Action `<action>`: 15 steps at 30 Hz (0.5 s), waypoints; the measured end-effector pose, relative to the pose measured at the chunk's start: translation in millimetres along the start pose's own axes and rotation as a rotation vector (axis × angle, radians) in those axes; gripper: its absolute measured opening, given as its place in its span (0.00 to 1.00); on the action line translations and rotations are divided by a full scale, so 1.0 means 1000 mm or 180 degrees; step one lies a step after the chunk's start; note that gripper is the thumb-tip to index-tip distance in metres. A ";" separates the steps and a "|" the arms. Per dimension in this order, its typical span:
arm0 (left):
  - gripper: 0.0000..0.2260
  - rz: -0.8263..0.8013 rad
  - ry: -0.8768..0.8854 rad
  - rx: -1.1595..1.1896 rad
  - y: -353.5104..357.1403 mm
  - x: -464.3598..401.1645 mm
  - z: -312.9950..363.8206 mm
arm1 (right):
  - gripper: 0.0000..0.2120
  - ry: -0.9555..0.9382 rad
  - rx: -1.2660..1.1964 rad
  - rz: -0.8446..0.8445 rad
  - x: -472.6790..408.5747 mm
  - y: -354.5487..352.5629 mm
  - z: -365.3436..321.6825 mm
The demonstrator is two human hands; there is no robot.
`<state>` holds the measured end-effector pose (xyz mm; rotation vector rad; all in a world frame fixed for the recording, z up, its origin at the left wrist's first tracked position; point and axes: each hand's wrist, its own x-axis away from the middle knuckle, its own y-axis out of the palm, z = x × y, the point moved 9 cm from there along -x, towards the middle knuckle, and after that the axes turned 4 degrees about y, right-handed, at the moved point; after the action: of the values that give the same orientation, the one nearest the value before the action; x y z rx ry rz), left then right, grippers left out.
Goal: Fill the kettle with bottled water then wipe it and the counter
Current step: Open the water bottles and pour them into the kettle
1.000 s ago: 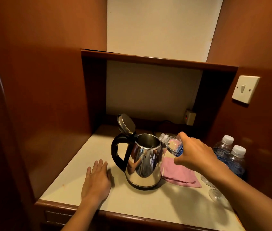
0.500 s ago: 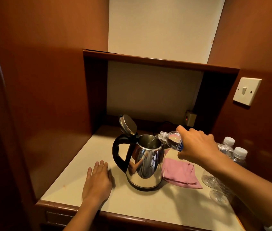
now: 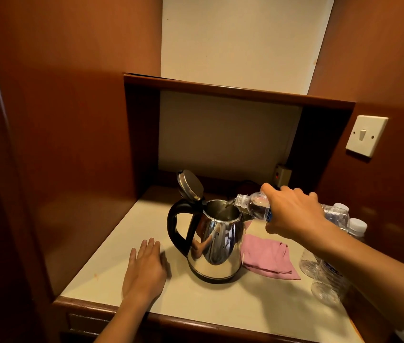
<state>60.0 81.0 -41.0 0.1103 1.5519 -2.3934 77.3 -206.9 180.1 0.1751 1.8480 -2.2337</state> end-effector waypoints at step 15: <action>0.24 -0.0008 0.0002 -0.0032 -0.002 0.000 0.002 | 0.35 -0.0054 0.0081 0.0035 0.000 -0.005 -0.003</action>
<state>59.6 79.8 -38.4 0.1073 1.5651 -2.3874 75.5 -203.4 184.3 0.1699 1.8062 -2.2451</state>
